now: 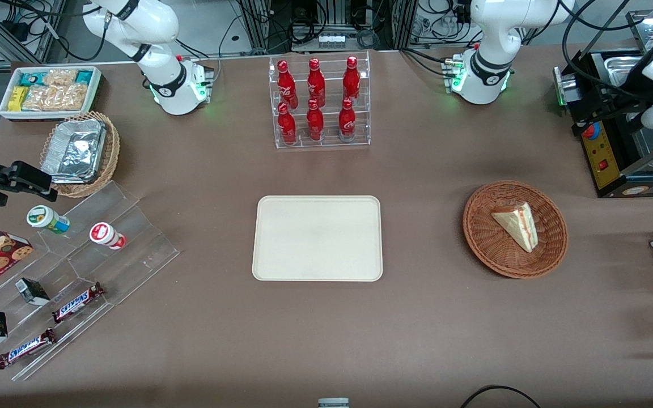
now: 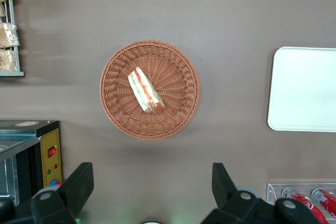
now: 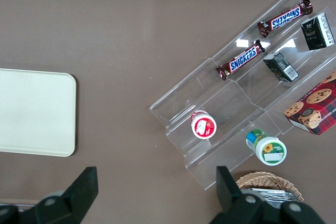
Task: Place sandwich from basket to tray
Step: 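Lift the left gripper from rest toward the wicker basket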
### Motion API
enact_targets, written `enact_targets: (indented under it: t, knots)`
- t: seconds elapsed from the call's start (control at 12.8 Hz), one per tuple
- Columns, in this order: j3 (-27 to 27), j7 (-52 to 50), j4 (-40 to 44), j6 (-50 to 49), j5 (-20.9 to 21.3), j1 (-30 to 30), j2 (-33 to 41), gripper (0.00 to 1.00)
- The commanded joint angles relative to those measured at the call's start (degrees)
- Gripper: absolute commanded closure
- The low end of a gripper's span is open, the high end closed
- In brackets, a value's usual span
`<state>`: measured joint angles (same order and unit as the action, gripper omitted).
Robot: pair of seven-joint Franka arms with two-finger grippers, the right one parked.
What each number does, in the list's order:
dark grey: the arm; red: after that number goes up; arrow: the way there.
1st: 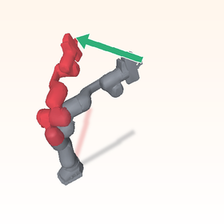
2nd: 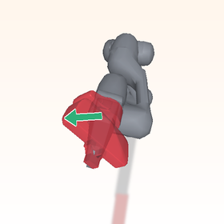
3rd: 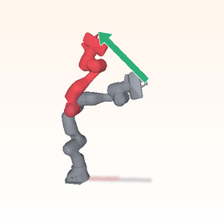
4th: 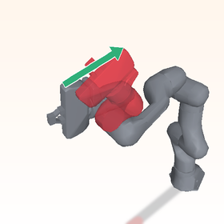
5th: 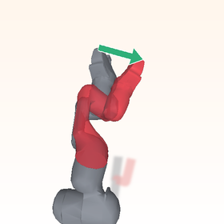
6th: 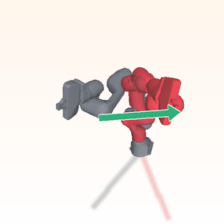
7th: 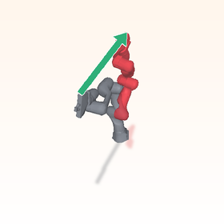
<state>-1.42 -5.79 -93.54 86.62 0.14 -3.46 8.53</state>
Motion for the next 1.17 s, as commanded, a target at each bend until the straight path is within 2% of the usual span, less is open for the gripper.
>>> enact_targets:
  t: [0.0,0.47,0.7,1.1]
  knots:
    - [0.10,1.22,1.61,-1.54,-0.84,-0.06,-1.23,0.00]
    - [0.55,-1.94,-0.49,0.11,0.39,3.28,-8.52,0.00]
    - [0.55,-9.38,-7.15,8.70,0.39,6.61,-9.32,0.00]
    - [0.55,-23.00,-21.74,27.25,0.39,8.21,-9.94,0.00]
